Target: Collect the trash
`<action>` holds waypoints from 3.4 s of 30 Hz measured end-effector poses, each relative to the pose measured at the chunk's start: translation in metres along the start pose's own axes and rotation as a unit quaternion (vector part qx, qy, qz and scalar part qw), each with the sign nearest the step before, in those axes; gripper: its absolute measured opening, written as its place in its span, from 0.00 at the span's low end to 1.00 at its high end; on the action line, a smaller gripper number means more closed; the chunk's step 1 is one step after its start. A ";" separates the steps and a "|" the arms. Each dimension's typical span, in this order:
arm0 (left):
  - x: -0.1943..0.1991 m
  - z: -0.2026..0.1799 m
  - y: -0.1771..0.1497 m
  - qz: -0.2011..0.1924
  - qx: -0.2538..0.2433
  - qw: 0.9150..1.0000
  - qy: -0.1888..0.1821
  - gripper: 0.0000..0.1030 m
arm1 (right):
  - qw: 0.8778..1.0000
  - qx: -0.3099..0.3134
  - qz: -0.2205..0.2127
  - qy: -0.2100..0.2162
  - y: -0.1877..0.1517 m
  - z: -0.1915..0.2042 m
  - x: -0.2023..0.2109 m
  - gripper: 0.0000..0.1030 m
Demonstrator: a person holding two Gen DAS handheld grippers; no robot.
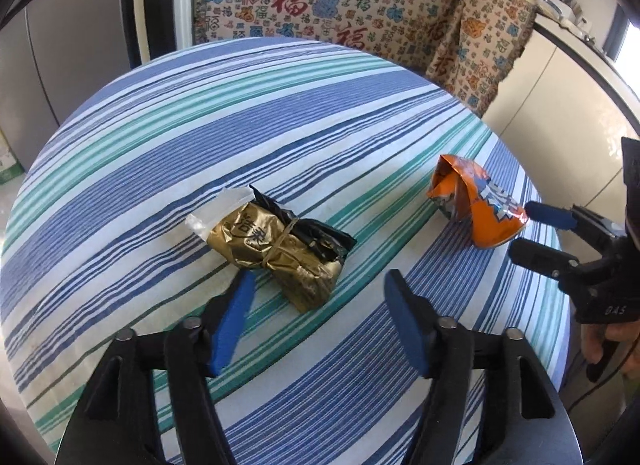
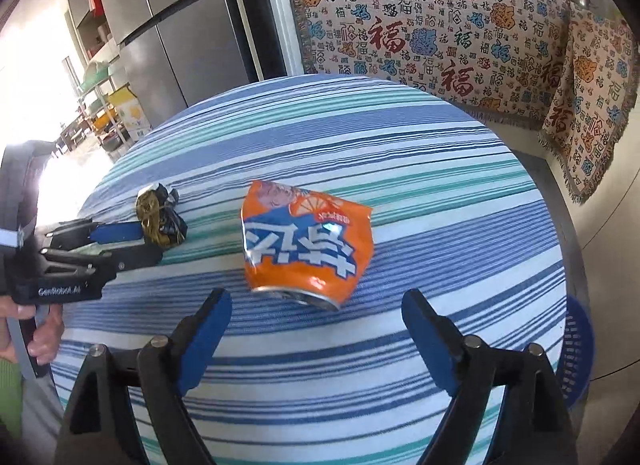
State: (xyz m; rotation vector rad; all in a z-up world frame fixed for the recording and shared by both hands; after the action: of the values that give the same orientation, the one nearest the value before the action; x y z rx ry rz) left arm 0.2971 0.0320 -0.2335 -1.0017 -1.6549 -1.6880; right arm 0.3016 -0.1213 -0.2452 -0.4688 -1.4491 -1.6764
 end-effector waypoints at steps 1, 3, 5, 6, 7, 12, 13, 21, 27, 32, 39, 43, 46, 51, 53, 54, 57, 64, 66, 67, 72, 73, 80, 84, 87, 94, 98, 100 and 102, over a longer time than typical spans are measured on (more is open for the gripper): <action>0.001 0.004 0.001 -0.004 0.009 1.000 0.002 0.84 | 1.000 -0.011 -0.005 -0.003 0.003 0.000 -0.005 0.86; 0.003 0.010 0.003 -0.005 0.027 1.000 -0.002 0.84 | 1.000 -0.022 -0.012 0.003 0.005 0.001 -0.012 0.86; 0.002 0.018 0.004 -0.002 0.048 0.999 -0.009 0.84 | 0.999 -0.042 -0.013 0.003 0.005 -0.002 -0.015 0.71; 0.000 0.022 0.004 0.000 0.060 0.998 -0.008 0.84 | 0.999 -0.045 -0.014 0.003 0.004 -0.002 -0.013 0.71; -0.003 0.027 0.004 0.003 0.072 0.997 -0.006 0.84 | 0.999 -0.041 -0.016 0.000 0.003 -0.001 -0.011 0.70; -0.015 0.030 0.004 -0.001 0.089 0.996 0.002 0.65 | 1.000 -0.006 -0.023 -0.011 -0.003 0.003 0.002 0.70; -0.016 0.027 0.004 -0.001 0.087 0.996 -0.008 0.49 | 1.000 0.001 -0.025 -0.011 -0.004 0.004 0.004 0.70; -0.009 0.010 0.007 -0.023 0.073 0.997 -0.030 0.11 | 0.999 0.012 -0.047 -0.010 -0.010 -0.002 0.029 0.70; 0.007 -0.011 0.009 -0.039 0.041 0.998 -0.029 0.10 | 0.999 0.006 -0.051 -0.017 -0.009 -0.013 0.035 0.70; 0.019 -0.038 0.008 -0.041 0.017 0.998 -0.034 0.10 | 0.998 -0.002 -0.066 -0.019 -0.006 -0.026 0.051 0.70; 0.032 -0.108 0.022 -0.048 -0.015 0.996 -0.072 0.10 | 0.995 -0.028 -0.090 -0.039 0.000 -0.075 0.091 0.70; 0.038 -0.168 0.040 -0.055 -0.046 0.992 -0.106 0.10 | 0.990 -0.050 -0.111 -0.071 -0.003 -0.126 0.136 0.70; 0.041 -0.221 0.051 -0.058 -0.070 0.987 -0.134 0.10 | 0.985 -0.068 -0.118 -0.108 -0.010 -0.173 0.169 0.70; 0.026 -0.307 0.063 -0.045 -0.107 0.979 -0.170 0.10 | 0.978 -0.104 -0.099 -0.151 -0.033 -0.253 0.201 0.71; 0.014 -0.338 0.064 -0.034 -0.121 0.976 -0.178 0.10 | 0.976 -0.124 -0.089 -0.155 -0.042 -0.283 0.204 0.71; 0.007 -0.353 0.064 -0.029 -0.127 0.975 -0.180 0.10 | 0.975 -0.132 -0.085 -0.155 -0.046 -0.295 0.204 0.71; -0.013 -0.390 0.062 -0.013 -0.144 0.972 -0.184 0.10 | 0.973 -0.154 -0.075 -0.152 -0.059 -0.326 0.199 0.71; -0.061 -0.434 0.057 0.019 -0.162 0.970 -0.179 0.10 | 0.969 -0.204 -0.045 -0.130 -0.088 -0.379 0.174 0.71; -0.072 -0.438 0.057 0.026 -0.167 0.970 -0.175 0.10 | 0.968 -0.214 -0.036 -0.124 -0.095 -0.391 0.168 0.71; -0.078 -0.441 0.056 0.030 -0.169 0.970 -0.173 0.10 | 0.969 -0.214 -0.028 -0.121 -0.097 -0.395 0.164 0.71; -0.096 -0.449 0.054 0.043 -0.180 0.969 -0.166 0.10 | 0.970 -0.205 0.004 -0.127 -0.104 -0.409 0.145 0.71; -0.099 -0.451 0.053 0.044 -0.183 0.968 -0.166 0.10 | 0.971 -0.204 0.007 -0.127 -0.105 -0.412 0.142 0.71; -0.129 -0.463 0.056 0.058 -0.184 0.966 -0.173 0.39 | 0.968 -0.223 0.000 -0.116 -0.116 -0.439 0.121 0.81; -0.135 -0.466 0.060 0.060 -0.175 0.967 -0.177 0.61 | 0.965 -0.227 -0.022 -0.130 -0.115 -0.446 0.136 0.81; -0.121 -0.457 0.064 0.047 -0.159 0.971 -0.175 0.67 | 0.959 -0.232 -0.057 -0.152 -0.109 -0.442 0.169 0.81; -0.028 -0.417 0.054 -0.056 -0.152 0.977 -0.136 0.99 | 0.949 -0.234 -0.101 -0.186 -0.101 -0.386 0.247 0.88; 0.014 -0.390 0.018 -0.042 -0.167 0.976 -0.131 1.00 | 0.947 -0.233 -0.076 -0.208 -0.126 -0.328 0.271 0.88; 0.033 -0.375 0.004 -0.060 -0.169 0.978 -0.104 1.00 | 0.946 -0.234 -0.077 -0.211 -0.138 -0.300 0.285 0.88; 0.051 -0.365 -0.006 -0.074 -0.172 0.978 -0.088 1.00 | 0.943 -0.242 -0.080 -0.216 -0.153 -0.277 0.298 0.88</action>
State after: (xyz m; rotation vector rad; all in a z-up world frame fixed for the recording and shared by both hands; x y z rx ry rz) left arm 0.2190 -0.3245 -0.1791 -1.2469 -1.6110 -2.0892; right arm 0.0785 -0.4902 -0.1897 -1.0684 -1.3894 -2.1678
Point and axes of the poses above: each gripper's, at about its wrist camera, not at the fingertips, and x roughly against the way its jaws point, z to its left, y to its top, the point moved 6 cm from there along -x, roughly the way its jaws point, and after that the axes turned 9 degrees about y, right-handed, at the moved point
